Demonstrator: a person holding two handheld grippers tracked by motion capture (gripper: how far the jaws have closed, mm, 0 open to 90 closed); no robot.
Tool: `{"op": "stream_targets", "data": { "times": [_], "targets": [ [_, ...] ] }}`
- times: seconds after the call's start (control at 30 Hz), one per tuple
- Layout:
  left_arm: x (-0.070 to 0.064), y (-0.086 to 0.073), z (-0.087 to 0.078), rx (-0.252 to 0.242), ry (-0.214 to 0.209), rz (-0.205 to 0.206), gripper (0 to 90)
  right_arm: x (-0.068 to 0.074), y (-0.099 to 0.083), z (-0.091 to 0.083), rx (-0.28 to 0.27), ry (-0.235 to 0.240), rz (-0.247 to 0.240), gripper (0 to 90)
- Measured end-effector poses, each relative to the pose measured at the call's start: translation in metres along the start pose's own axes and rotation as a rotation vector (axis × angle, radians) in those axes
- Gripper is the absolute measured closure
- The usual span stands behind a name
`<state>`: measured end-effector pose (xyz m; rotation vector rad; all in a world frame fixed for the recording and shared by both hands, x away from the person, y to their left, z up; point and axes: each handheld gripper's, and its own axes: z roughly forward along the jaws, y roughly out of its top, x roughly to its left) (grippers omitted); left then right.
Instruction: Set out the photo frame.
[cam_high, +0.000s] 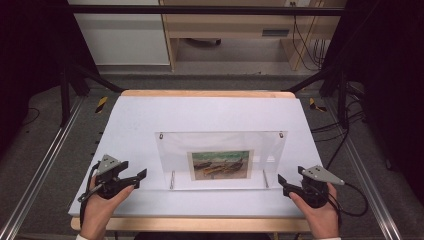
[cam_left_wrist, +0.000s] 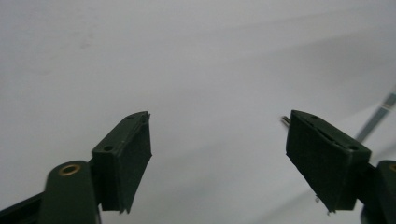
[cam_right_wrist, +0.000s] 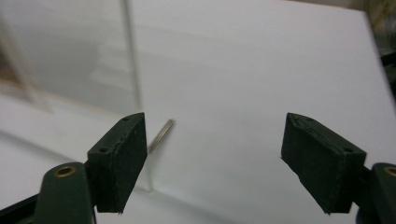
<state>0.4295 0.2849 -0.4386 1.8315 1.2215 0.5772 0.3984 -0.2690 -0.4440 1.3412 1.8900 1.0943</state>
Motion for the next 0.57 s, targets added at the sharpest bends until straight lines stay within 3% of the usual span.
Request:
{"op": "stream_targets", "data": {
  "times": [0.1,0.27,0.37,0.47,0.57],
  "targets": [
    [0.009,0.002,0.003,-0.011,0.048,0.008,14.7,-0.006,0.000,0.003,-0.002,-0.095,-0.005,21.7],
    [0.021,0.005,0.019,-0.021,0.098,0.069,6.8,-0.019,0.004,0.021,0.008,-0.230,-0.006,20.7],
    [0.029,0.005,0.024,-0.034,0.100,0.058,5.8,-0.026,0.006,0.032,0.023,-0.256,0.028,19.8],
    [0.034,0.004,0.017,-0.072,0.074,0.025,5.6,-0.026,0.003,0.035,0.053,-0.238,0.030,17.7],
    [0.036,0.003,0.013,-0.081,0.091,0.020,5.6,-0.025,0.001,0.033,0.048,-0.228,0.026,16.7]
  ]
}}
